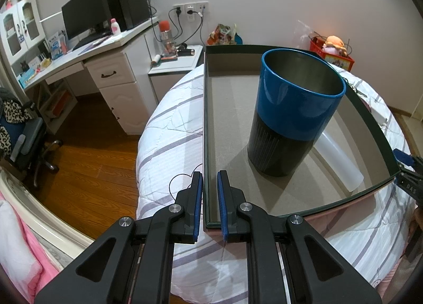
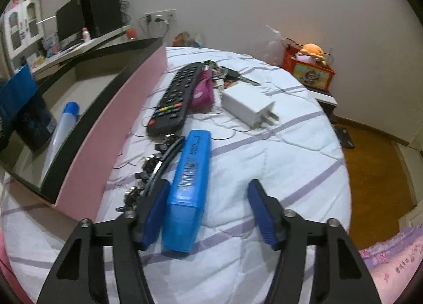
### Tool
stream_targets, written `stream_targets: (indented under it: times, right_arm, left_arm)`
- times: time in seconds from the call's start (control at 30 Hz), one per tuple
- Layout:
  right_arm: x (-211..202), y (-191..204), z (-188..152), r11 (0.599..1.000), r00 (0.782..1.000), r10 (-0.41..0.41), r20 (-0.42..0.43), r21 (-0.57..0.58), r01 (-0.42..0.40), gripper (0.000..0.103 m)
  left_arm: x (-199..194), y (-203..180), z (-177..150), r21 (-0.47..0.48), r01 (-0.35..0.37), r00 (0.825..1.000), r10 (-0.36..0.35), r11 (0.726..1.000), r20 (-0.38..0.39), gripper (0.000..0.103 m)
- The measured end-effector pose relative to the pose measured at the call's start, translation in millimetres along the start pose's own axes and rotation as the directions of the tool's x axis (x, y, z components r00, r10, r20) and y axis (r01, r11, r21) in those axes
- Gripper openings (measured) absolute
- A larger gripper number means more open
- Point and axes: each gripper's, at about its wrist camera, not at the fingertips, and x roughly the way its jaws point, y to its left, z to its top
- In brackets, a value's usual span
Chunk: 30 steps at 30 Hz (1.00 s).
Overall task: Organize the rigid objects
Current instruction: 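Grasp the blue box with the right gripper, then place the blue box in the tray beside the bottle with the right gripper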
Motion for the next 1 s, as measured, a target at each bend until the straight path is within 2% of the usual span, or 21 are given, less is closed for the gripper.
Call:
stream_targets:
  times: [0.07, 0.5, 0.67, 0.83, 0.93, 1.0]
  right_arm:
    - [-1.1, -1.3, 0.7, 1.0, 1.0, 0.013, 0.002, 0.0, -0.013, 0.027]
    - [-17.7, -13.7, -5.0, 0.999, 1.0, 0.021, 0.016, 0.044, -0.022, 0.027]
    - [-12.6, -12.8, -7.2, 0.999, 0.999, 0.012, -0.031, 0.041, -0.011, 0.027]
    - [-9.9, -11.0, -6.1, 0.999, 1.0, -0.008, -0.027, 0.034, 0.009, 0.028]
    - [-7.1, -10.5, -1.5, 0.999, 0.999, -0.027, -0.029, 0.033, 0.028, 0.034]
    - [-1.1, -9.8, 1.0, 0.998, 0.998, -0.046, -0.045, 0.028, 0.047, 0.05]
  left_arm:
    - [0.0, 0.1, -0.1, 0.001, -0.001, 1.0, 0.001, 1.0, 0.0, 0.012]
    - [0.0, 0.1, -0.1, 0.002, -0.001, 1.0, 0.001, 1.0, 0.0, 0.012]
    - [0.0, 0.1, -0.1, 0.001, 0.0, 1.0, 0.0, 1.0, 0.0, 0.012]
    - [0.0, 0.1, -0.1, 0.002, -0.001, 1.0, 0.001, 1.0, 0.0, 0.012]
    - [-0.3, 0.3, 0.5, 0.002, 0.0, 1.0, 0.0, 1.0, 0.0, 0.012]
    - [-0.3, 0.1, 0.4, 0.003, -0.002, 1.0, 0.002, 1.0, 0.0, 0.012]
